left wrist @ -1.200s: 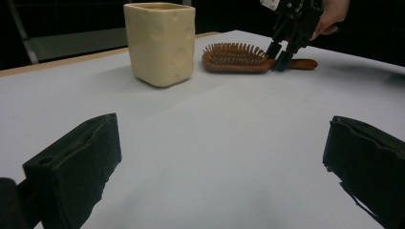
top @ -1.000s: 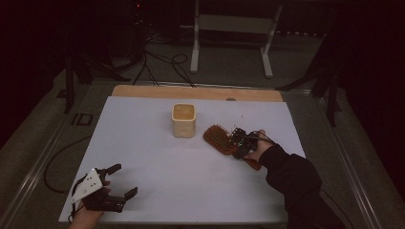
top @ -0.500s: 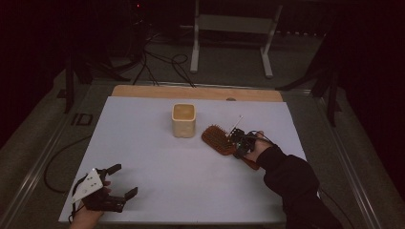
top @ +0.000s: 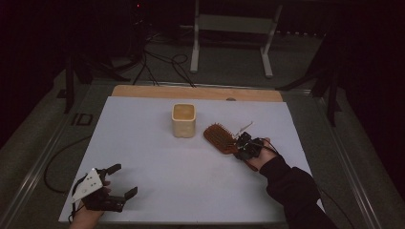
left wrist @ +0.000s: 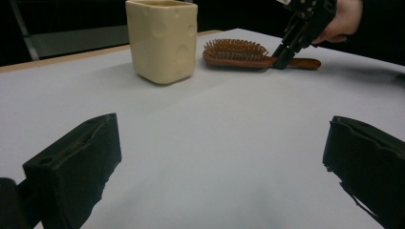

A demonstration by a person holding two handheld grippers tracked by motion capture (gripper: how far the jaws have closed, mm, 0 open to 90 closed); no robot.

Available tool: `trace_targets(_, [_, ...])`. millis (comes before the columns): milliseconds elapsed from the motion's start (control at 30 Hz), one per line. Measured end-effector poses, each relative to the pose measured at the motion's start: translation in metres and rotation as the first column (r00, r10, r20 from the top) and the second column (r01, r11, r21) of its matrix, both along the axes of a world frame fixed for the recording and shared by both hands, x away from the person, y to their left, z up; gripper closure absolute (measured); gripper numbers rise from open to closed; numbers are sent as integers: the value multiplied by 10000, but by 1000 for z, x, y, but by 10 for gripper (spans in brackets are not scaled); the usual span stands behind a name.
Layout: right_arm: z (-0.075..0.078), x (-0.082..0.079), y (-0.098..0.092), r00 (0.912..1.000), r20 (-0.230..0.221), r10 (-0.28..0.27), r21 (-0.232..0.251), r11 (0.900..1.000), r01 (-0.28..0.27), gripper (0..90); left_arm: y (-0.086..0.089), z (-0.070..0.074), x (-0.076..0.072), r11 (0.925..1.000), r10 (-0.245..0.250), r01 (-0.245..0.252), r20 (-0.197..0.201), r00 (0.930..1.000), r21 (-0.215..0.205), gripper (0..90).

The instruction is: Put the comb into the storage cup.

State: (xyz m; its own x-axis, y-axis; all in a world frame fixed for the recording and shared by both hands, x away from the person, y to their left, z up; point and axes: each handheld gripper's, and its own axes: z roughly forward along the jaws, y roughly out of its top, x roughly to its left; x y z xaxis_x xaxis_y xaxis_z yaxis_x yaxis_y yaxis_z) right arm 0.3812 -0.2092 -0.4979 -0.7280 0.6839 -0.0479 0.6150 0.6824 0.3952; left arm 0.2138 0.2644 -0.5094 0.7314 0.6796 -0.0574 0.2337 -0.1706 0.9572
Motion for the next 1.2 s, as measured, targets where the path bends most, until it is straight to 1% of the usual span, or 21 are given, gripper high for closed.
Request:
trace_targets(67, [-1, -2, -2, 9999, 114, -58, 156, 9999, 56, 732, 0, 0, 0, 10000, 0, 0, 0, 10000, -6, 0])
trace_targets(167, [-1, -5, -5, 9993, 317, -191, 255, 9995, 183, 732, 0, 0, 0, 10000, -10, 10, -17, 10000, -11, 0])
trace_targets(200, [0, -6, -7, 9989, 390, -255, 375, 9990, 241, 733, 0, 0, 0, 10000, -1, 1, -21, 10000, -8, 0])
trace_targets(233, [1, -7, -8, 9989, 363, -300, 429, 9987, 284, 732, 0, -1, 0, 10000, -2, 2, -39, 10000, 23, 0])
trace_targets(300, [2, -10, -10, 9976, 599, -354, 579, 9978, 319, 732, 0, -1, 0, 10000, -11, 11, -49, 10000, 37, 0])
trace_targets(433, [8, -16, -13, 9962, 795, -351, 870, 9958, 282, 732, -1, -1, 1, 10000, 14, -14, -62, 10000, 33, 0])
trace_targets(467, [8, -16, -13, 9962, 795, -351, 870, 9958, 282, 732, -1, -1, 1, 10000, 14, -14, -62, 10000, 33, 0])
trace_targets(600, [15, -25, -15, 9951, 943, -312, 1317, 9911, 186, 732, -1, -1, 1, 10000, 42, -41, -48, 10000, 34, 0])
trace_targets(633, [15, -25, -15, 9951, 943, -312, 1317, 9911, 186, 732, -1, -1, 1, 10000, 50, -49, -71, 10000, 45, 0])
trace_targets(667, [19, -30, -16, 9933, 1105, -329, 1550, 9878, 155, 732, -1, -1, 1, 10000, 51, -51, -82, 10000, 50, 0])
trace_targets(733, [22, -33, -16, 9917, 1235, -353, 1670, 9859, 143, 731, -1, -1, 2, 9999, 101, -100, -116, 9999, 117, 0])
trace_targets(767, [24, -35, -16, 9904, 1341, -349, 1712, 9852, 115, 732, -1, -1, 2, 9999, 107, -105, -126, 9999, 124, 0])
trace_targets(800, [26, -36, -16, 9903, 1345, -345, 1755, 9844, 104, 732, -1, -1, 2, 9999, 103, -101, -139, 9998, 136, 0])
trace_targets(867, [30, -41, -15, 9869, 1582, -315, 1746, 9846, 35, 732, -1, -1, 2, 9999, 102, -101, -140, 9999, 115, 0])
trace_targets(900, [31, -42, -15, 9870, 1587, -242, 1753, 9845, -41, 731, -1, 0, 2, 9999, 119, -117, -126, 9999, 101, 0])
trace_targets(967, [34, -46, -15, 9837, 1786, -226, 1863, 9824, -112, 731, -2, 0, 2, 9999, 141, -140, -106, 9998, 68, 0])
trace_targets(1000, [34, -46, -15, 9837, 1786, -226, 1863, 9824, -112, 731, -2, 0, 2, 9999, 141, -140, -106, 9998, 68, 0])
trace_targets(1033, [38, -50, -15, 9799, 1977, -250, 1991, 9799, -152, 732, -2, 1, 2, 9998, 156, -155, -110, 9998, 80, 0])
trace_targets(1067, [39, -53, -16, 9783, 2057, -252, 2109, 9773, -191, 732, -2, 1, 2, 9999, 139, -138, -99, 9999, 94, 0])
trace_targets(1133, [42, -57, -16, 9773, 2102, -256, 2330, 9722, -247, 732, -3, 1, 3, 9998, 172, -171, -149, 9997, 76, 0])
trace_targets(1200, [44, -62, -16, 9774, 2104, -203, 2416, 9699, -319, 732, -3, 1, 4, 9998, 165, -164, -187, 9997, 87, 0])
